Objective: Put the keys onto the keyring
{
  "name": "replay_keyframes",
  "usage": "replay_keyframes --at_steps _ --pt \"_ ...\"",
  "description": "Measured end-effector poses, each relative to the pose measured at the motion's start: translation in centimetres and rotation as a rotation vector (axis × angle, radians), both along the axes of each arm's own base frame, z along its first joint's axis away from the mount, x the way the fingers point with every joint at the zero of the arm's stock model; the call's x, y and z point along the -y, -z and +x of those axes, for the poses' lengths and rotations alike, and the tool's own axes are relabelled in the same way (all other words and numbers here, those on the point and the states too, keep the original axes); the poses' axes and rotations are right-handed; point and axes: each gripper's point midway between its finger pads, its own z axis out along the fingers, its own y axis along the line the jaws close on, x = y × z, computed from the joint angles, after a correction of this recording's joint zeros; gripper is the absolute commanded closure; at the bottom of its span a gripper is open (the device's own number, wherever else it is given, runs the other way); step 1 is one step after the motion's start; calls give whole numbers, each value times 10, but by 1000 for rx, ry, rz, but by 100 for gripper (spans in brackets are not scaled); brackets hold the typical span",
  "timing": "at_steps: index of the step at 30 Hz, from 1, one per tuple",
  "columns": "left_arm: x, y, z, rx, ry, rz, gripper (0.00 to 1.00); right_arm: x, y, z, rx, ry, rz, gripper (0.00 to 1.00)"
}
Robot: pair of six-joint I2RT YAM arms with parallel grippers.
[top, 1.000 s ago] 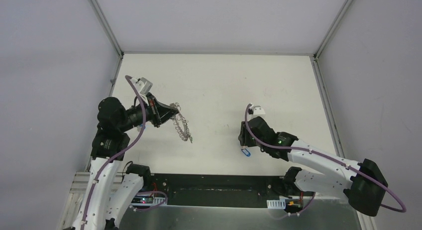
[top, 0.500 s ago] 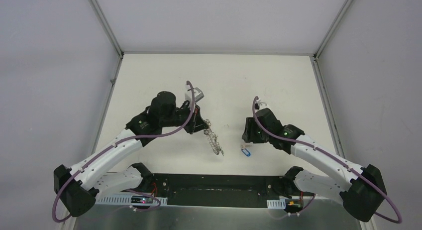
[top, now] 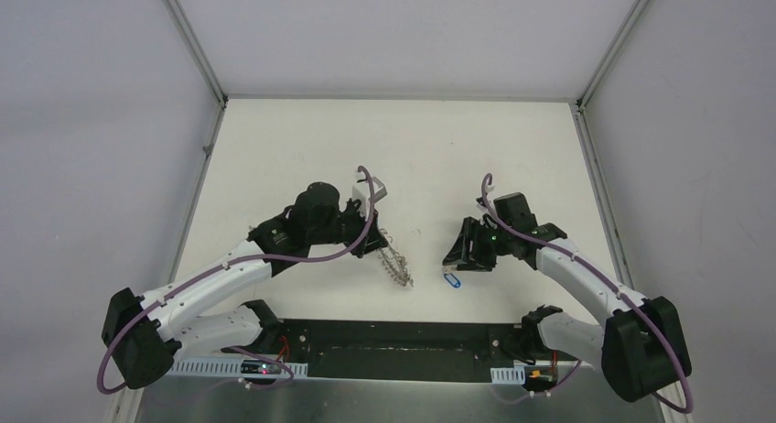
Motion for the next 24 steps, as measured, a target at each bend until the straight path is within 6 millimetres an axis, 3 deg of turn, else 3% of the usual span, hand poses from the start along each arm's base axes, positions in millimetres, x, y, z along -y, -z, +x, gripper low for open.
replay_keyframes --at_steps 6,8,17,21,24 --pt "-8 29 -13 0 32 12 100 -4 -5 -7 -32 -33 69 58" --pt "-7 28 -18 24 45 -19 100 -4 -3 -8 -42 -44 72 62" --pt "-2 34 -35 40 86 -73 100 3 14 -22 -126 -86 22 63" --pt "-10 42 -43 4 98 -19 100 5 16 -23 -130 -86 7 63" --pt "-18 31 -49 4 104 12 100 7 17 -22 -125 -86 -1 60"
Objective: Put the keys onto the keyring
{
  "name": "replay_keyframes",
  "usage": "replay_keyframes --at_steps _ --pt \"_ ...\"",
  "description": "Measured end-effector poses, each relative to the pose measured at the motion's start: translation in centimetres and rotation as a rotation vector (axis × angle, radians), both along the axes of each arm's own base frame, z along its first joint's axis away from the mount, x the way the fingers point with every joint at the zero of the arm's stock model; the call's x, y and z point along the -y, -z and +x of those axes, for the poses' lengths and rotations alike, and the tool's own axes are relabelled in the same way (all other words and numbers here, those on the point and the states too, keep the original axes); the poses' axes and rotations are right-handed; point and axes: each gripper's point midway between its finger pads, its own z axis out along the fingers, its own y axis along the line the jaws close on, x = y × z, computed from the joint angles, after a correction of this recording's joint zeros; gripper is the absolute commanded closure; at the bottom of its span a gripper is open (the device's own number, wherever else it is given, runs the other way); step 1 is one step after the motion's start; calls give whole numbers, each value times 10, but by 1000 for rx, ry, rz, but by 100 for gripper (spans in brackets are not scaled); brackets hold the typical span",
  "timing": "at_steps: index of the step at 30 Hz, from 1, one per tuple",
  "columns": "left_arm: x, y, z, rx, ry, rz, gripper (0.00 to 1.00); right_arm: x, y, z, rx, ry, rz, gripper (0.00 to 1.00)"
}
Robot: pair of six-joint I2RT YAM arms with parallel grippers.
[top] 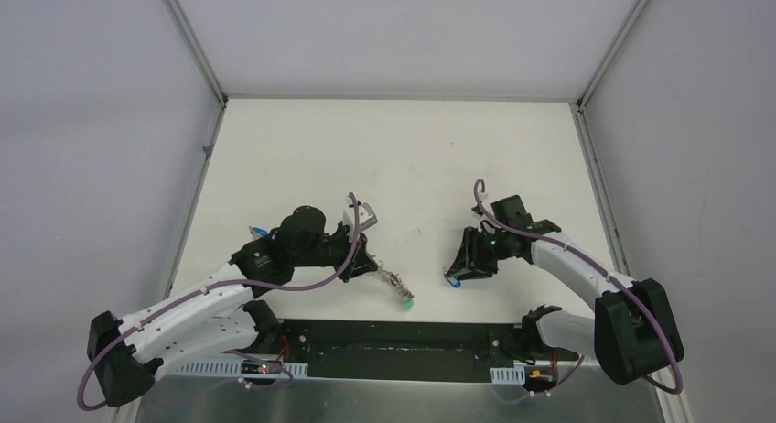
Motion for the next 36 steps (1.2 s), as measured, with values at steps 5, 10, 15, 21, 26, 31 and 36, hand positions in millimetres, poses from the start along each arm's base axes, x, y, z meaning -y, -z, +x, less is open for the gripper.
replay_keyframes --at_steps 5,10,15,21,26,31,36 --pt "-13 -31 -7 52 -1 -18 100 1 0 0 2 0 -4 59" --pt "-16 -25 -8 43 1 15 100 2 -1 1 9 8 -3 59" --pt "-1 8 0 -22 25 99 100 3 -1 2 11 11 -3 56" --pt "13 31 1 -1 50 102 100 5 -1 4 12 22 -4 58" --pt "15 39 -2 28 58 76 100 6 0 6 20 25 -12 64" --pt "17 29 -4 69 64 25 100 6 -3 12 45 22 -21 69" --pt "20 15 -3 109 65 -27 100 7 -3 21 56 20 -41 74"
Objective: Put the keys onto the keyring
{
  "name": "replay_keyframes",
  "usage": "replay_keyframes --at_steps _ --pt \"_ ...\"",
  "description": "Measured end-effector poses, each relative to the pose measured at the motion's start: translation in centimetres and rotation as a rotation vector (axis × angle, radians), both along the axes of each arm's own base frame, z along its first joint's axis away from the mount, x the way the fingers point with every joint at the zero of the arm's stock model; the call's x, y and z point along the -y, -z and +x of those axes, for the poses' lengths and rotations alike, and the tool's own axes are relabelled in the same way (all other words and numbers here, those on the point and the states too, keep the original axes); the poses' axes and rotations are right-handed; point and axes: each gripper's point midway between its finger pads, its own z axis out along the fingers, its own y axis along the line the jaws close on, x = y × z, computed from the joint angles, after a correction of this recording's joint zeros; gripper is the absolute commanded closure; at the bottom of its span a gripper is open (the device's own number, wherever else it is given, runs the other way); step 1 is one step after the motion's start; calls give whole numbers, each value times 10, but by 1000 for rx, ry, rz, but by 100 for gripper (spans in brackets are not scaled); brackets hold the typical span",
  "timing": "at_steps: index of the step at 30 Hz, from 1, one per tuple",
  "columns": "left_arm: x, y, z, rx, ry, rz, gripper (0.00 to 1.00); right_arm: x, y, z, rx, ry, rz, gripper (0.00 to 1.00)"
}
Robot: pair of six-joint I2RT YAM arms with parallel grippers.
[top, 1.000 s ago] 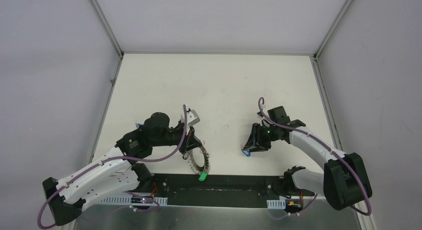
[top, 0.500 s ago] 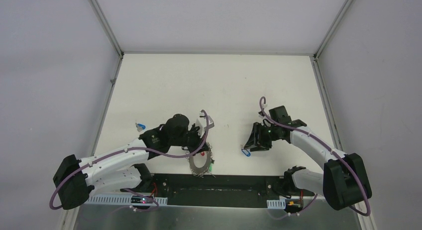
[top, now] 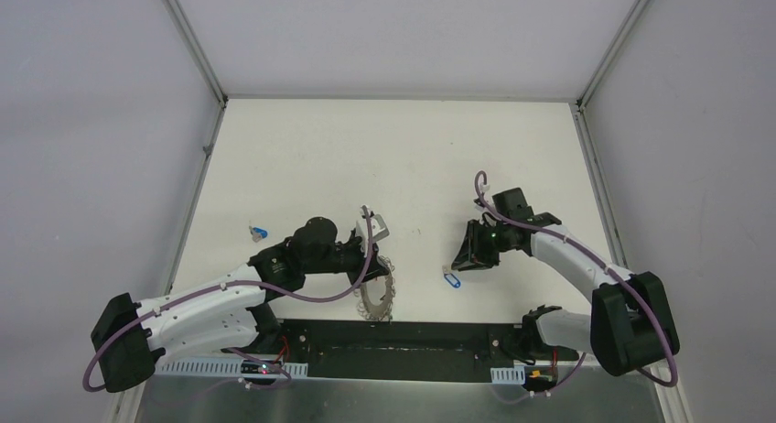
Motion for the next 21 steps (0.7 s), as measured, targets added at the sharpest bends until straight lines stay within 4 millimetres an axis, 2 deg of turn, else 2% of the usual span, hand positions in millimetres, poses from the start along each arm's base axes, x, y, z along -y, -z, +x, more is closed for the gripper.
replay_keyframes --at_steps 9,21 --pt "2 -1 -2 5 5 -10 100 4 18 -1 -55 -8 -60 75" --pt "3 3 -2 -8 1 -1 100 -4 30 8 -78 -36 -78 81"
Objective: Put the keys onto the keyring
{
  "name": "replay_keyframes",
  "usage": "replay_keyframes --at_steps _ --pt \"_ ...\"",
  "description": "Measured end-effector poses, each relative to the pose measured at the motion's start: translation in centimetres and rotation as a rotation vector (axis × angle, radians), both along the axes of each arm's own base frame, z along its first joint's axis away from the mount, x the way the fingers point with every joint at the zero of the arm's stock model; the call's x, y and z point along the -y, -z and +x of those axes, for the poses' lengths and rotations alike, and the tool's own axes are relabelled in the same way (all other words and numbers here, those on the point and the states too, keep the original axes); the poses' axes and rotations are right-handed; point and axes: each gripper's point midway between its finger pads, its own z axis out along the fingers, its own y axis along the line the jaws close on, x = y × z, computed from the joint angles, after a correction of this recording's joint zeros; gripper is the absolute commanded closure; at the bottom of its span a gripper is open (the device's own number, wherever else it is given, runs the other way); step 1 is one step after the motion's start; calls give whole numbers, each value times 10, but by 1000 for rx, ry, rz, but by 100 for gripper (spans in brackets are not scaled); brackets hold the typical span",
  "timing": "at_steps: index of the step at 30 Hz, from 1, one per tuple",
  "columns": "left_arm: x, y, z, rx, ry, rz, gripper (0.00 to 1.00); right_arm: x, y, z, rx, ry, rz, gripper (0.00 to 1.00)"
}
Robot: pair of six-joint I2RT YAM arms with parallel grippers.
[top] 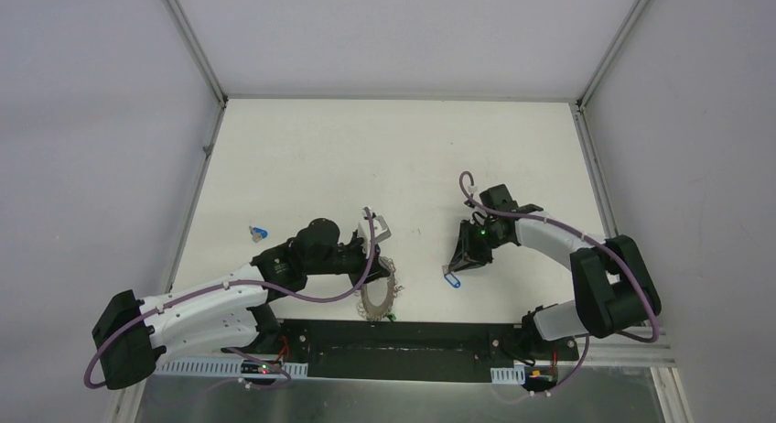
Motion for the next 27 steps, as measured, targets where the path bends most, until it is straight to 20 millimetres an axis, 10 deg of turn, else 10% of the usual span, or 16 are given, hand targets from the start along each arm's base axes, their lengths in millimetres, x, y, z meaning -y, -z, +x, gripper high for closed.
replay_keyframes --at_steps 27 --pt "-3 7 0 -17 -14 29 100 -15 3 5 10 -72 9 100"
